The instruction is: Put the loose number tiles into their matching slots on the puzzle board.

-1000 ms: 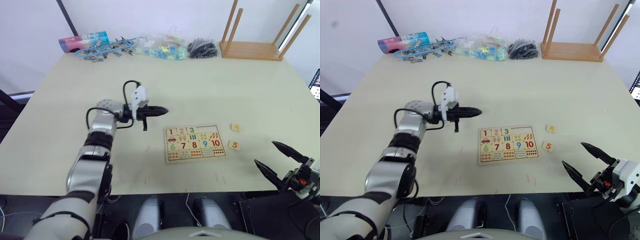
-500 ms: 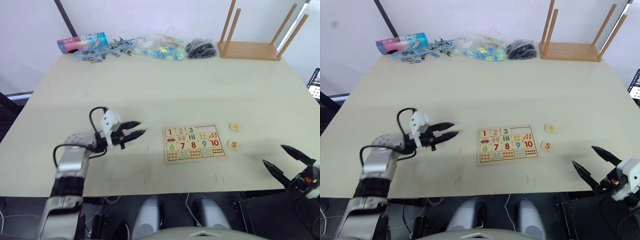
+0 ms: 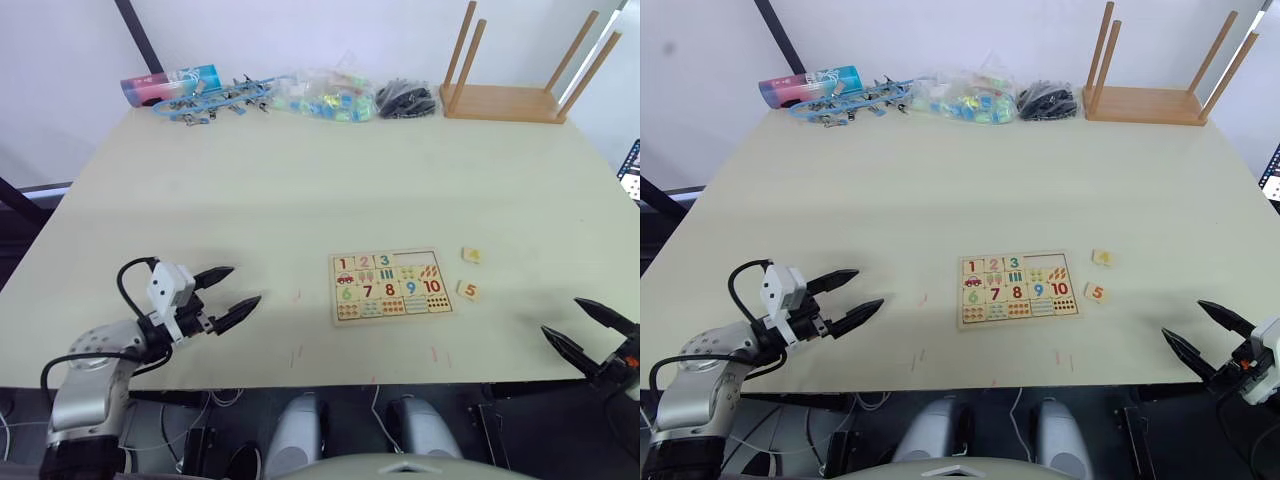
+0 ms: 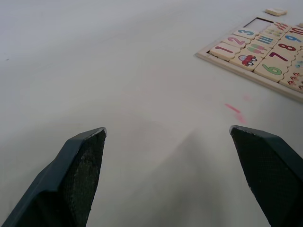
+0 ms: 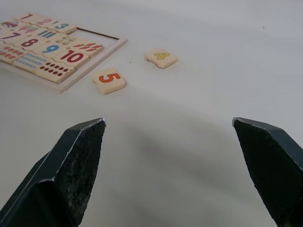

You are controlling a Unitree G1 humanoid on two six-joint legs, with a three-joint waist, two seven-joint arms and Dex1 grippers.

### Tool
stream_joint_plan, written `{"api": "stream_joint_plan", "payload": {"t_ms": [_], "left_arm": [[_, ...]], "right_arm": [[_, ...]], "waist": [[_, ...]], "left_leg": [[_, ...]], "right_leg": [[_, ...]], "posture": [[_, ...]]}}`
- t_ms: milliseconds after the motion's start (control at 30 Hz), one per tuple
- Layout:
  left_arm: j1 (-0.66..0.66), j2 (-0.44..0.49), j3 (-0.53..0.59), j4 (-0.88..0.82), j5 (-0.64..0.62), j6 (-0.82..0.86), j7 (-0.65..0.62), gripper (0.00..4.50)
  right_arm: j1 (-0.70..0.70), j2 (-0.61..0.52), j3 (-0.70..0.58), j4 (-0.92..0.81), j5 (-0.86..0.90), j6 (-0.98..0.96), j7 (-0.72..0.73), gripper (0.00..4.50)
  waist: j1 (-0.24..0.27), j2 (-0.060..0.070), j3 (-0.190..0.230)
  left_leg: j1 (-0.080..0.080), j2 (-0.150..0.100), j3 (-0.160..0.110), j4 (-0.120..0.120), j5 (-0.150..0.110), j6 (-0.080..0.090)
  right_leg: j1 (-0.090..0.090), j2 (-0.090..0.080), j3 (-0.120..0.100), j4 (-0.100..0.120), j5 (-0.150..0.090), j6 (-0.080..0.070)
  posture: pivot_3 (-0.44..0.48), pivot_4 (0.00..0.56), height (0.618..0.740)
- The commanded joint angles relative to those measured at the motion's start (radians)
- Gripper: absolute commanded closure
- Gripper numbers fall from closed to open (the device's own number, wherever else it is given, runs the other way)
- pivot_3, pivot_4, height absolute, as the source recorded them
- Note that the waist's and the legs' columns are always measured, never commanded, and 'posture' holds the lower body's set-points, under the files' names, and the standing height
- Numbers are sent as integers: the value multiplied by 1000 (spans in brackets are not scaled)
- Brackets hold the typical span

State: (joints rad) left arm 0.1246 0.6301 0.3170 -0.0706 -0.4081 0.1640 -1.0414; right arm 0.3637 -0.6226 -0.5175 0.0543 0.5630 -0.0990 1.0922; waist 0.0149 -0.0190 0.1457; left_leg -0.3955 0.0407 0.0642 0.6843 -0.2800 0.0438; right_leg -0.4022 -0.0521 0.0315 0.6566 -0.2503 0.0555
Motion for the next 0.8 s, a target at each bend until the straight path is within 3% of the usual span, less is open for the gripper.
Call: {"api": "stream_joint_plan", "payload": {"t_ms": [33,800], "left_arm": [[6,21,28,-31,-25,-22,-2,36],[-10,30,16,14,-45,-41,-11,36]], "right_arm": [[-5,-18,-37,2,19,-17,17,0],[-1,-9,-28,-20,22,-19,50,0]], "waist": [[0,0,0],[-1,0,0]], "left_leg": [[0,0,0,0,0,0],[0,0,1,0,0,0]], "right_leg": [[0,0,0,0,0,0],[0,0,0,0,0,0]], "posture": [[0,150,737],[0,150,737]]}}
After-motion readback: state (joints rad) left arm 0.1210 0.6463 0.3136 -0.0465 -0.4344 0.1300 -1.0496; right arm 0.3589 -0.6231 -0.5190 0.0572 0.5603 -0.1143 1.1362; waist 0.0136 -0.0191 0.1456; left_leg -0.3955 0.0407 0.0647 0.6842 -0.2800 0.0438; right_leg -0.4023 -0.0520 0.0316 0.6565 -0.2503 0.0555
